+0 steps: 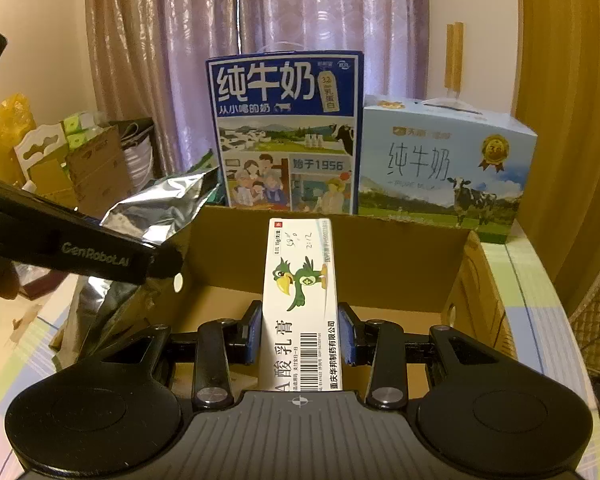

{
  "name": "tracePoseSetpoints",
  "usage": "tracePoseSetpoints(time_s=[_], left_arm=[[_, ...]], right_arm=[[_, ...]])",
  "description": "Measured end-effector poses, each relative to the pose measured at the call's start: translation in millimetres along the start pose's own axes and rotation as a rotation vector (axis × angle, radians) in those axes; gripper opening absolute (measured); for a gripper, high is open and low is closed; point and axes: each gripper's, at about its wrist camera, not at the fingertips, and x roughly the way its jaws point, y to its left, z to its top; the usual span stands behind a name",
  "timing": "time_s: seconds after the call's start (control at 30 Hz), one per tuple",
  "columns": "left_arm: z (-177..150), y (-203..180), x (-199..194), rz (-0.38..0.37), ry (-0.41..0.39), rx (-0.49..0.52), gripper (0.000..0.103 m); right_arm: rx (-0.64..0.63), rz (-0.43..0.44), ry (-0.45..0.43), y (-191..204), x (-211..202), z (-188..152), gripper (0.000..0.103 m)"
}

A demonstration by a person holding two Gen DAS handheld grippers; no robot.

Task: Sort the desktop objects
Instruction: 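Lower both items into the cardboard box and open both tools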

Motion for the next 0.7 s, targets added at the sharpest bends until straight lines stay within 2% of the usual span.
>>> tracePoseSetpoints(time_s=[0.43, 0.57, 0.7], left_arm=[[1.9, 12.3, 0.6, 0.012, -0.045, -0.045, 0.045], [2.6, 11.9, -2.5, 0.019, -0.051, -0.038, 0.044], [1.1, 7.0, -3.3, 0.014, -0.042, -0.016, 0.045]], right_arm=[[0.008, 0.047, 0.018, 4.7, 10.1, -0.1, 0.035], [-0.021, 0.031, 0.028, 8.1, 14.9, -2.1, 0.035], [-0.061, -0.025, 0.024, 4.7, 20.2, -5.1, 0.035]])
